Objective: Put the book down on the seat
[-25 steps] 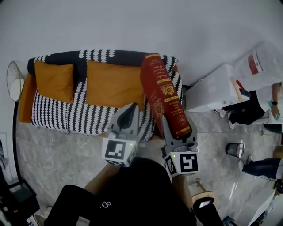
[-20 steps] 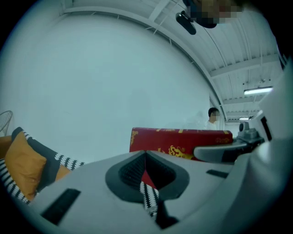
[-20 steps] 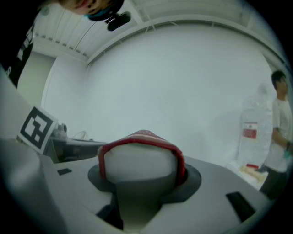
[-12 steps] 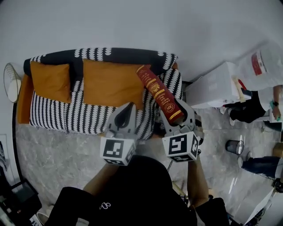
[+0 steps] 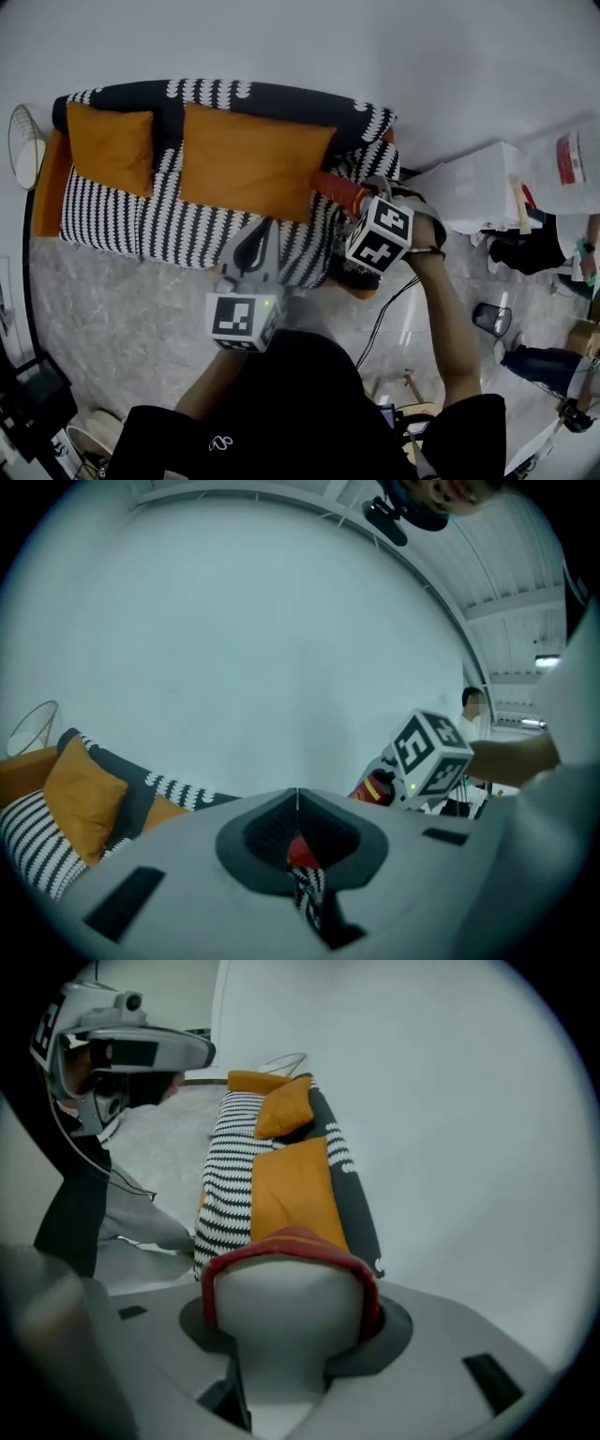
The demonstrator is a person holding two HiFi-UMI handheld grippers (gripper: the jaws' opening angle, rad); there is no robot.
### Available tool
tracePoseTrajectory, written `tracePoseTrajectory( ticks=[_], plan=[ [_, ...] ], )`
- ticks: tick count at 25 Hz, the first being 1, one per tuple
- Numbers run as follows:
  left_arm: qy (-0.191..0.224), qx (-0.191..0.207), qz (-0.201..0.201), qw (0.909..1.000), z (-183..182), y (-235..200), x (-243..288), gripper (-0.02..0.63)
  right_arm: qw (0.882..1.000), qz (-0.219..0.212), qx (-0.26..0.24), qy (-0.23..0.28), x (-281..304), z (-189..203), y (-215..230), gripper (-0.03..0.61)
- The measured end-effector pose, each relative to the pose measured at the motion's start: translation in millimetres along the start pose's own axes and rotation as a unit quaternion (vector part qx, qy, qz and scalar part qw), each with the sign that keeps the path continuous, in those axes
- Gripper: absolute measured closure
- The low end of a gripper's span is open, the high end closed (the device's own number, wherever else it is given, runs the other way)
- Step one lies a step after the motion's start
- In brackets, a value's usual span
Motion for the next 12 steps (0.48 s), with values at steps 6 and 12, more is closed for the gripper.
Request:
tracePoseTrajectory(
  ticks=[6, 12],
  plan=[
    [-0.032, -0.042, -0.041, 0.9978, 15.7, -16.8, 13.9, 0.601, 0.992, -0.117, -0.015, -0.032, 78.6, 1.3, 1.0, 0.350],
    [-0.063, -0.056, -0.054, 0.9949, 45.9, -24.8, 31.8, 0.601, 0.978, -0.192, -0.028, -0.078, 165.7, 20.1, -16.6, 0.350]
  ],
)
Point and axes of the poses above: the fingertips, and each gripper's own axes: x forward along the fingers, y to its right, z out of its underside, the point moved 4 cm from there along -x, backward along the fingers, and after that the axes turned 2 degrees about -x, right-handed, at the moved point
